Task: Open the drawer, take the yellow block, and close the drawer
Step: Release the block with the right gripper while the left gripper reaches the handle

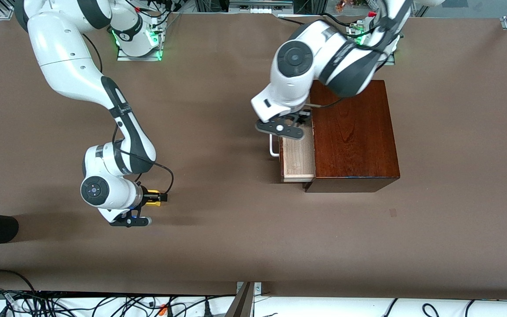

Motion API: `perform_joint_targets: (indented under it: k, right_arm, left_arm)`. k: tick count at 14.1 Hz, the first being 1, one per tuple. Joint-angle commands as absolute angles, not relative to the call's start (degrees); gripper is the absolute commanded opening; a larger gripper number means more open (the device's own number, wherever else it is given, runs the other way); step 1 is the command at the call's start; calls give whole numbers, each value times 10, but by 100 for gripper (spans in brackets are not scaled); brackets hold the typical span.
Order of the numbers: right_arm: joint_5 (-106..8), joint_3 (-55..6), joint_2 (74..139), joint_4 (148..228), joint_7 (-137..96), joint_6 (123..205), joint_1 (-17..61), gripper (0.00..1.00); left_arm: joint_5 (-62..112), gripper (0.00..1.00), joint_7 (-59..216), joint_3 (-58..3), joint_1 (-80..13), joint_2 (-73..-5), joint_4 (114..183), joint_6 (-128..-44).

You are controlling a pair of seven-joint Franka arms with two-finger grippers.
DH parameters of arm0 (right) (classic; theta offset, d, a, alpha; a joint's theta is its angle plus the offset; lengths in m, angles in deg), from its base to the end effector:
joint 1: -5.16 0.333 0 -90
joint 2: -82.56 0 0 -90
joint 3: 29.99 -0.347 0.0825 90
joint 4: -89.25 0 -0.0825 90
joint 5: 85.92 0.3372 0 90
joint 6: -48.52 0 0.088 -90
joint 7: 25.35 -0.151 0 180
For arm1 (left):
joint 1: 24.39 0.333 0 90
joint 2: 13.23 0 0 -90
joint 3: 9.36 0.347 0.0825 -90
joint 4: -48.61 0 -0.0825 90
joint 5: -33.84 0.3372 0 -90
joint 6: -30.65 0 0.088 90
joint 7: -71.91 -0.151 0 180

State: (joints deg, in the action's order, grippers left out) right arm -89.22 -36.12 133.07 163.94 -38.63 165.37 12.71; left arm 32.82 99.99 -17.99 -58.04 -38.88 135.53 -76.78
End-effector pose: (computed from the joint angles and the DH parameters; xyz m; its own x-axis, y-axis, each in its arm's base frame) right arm 0.6938 0.1460 0.2030 0.9895 0.0039 -0.1448 0.0036 -1.0000 -0.0021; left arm 0.4824 -0.4228 0.4014 0.9670 -0.2282 -0.1136 -0.2260 -0.9736 0.0316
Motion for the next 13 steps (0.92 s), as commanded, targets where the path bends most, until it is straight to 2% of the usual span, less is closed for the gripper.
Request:
perform_joint_targets:
  k: [1, 7, 11, 13]
  right_arm:
    - [-893, -362, 1265, 1648, -383, 1574, 120, 100]
    - [-893, -338, 1153, 1669, -336, 1493, 82, 100]
    - [-898, -306, 996, 1808, -326, 1499, 83, 100]
    - [-900, -296, 943, 1835, -320, 1492, 83, 100]
  left_arm:
    - [331, 100, 1038, -172, -613, -428, 1332, -788]
    - [433, 100, 1187, -170, -701, -486, 1326, -824]
    - [471, 100, 1206, -170, -712, -511, 1323, -831]
    - [497, 100, 1198, -172, -712, -523, 1324, -855]
